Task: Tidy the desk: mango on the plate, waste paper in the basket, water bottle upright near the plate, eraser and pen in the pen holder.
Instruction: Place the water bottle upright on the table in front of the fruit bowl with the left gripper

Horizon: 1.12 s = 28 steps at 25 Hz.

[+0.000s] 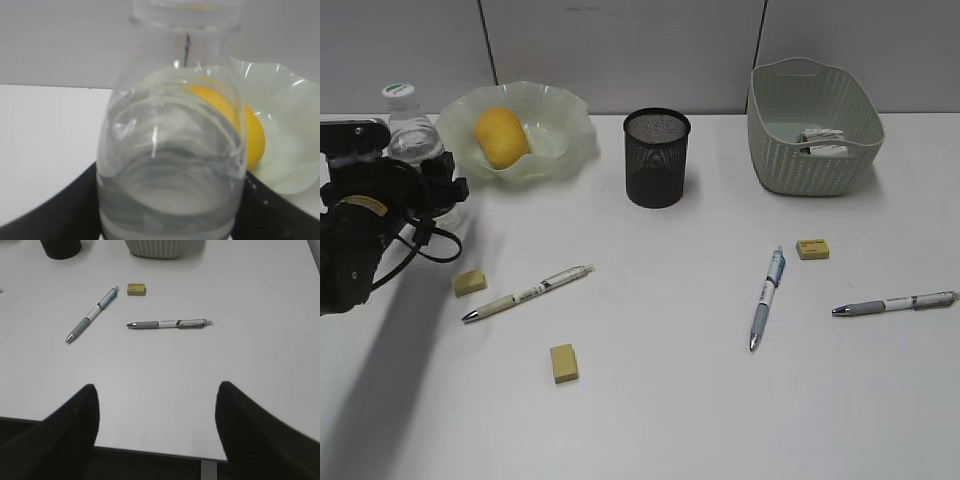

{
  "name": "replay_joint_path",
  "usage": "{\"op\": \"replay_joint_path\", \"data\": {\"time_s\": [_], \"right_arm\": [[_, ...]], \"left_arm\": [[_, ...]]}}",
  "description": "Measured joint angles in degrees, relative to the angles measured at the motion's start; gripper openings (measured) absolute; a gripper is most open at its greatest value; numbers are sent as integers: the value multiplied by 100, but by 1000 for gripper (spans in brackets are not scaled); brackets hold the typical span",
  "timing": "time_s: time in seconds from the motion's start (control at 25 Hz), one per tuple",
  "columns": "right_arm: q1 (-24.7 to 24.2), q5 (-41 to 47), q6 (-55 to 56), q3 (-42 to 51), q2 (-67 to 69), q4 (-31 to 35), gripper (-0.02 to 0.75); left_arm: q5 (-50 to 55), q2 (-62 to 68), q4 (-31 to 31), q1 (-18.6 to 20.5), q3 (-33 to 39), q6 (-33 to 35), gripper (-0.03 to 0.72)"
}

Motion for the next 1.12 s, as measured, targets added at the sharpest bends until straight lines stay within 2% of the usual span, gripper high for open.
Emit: {"op": "replay_joint_path", "data": {"time_s": [0.2, 0.44, 0.64, 0.76, 1.0, 1.12], "right_arm": [[0, 0, 6, 0, 0, 0, 568], [10, 0, 6, 0, 0, 0, 568], [10, 0, 6, 0, 0, 0, 568], [10, 0, 0, 0, 0, 0, 568], [10, 0, 4, 0, 0, 0, 568], [10, 0, 4, 0, 0, 0, 568]], "left_arm": [[-1, 70, 5, 0, -96, -152, 518], [123, 52, 5, 0, -103, -192, 600], [405, -187, -4, 0, -46, -205, 632], [489, -416, -18, 0, 182, -205, 635], [997, -1298, -96, 0, 1076, -205, 635], [1758, -2095, 74, 0, 1355, -205, 635]]}}
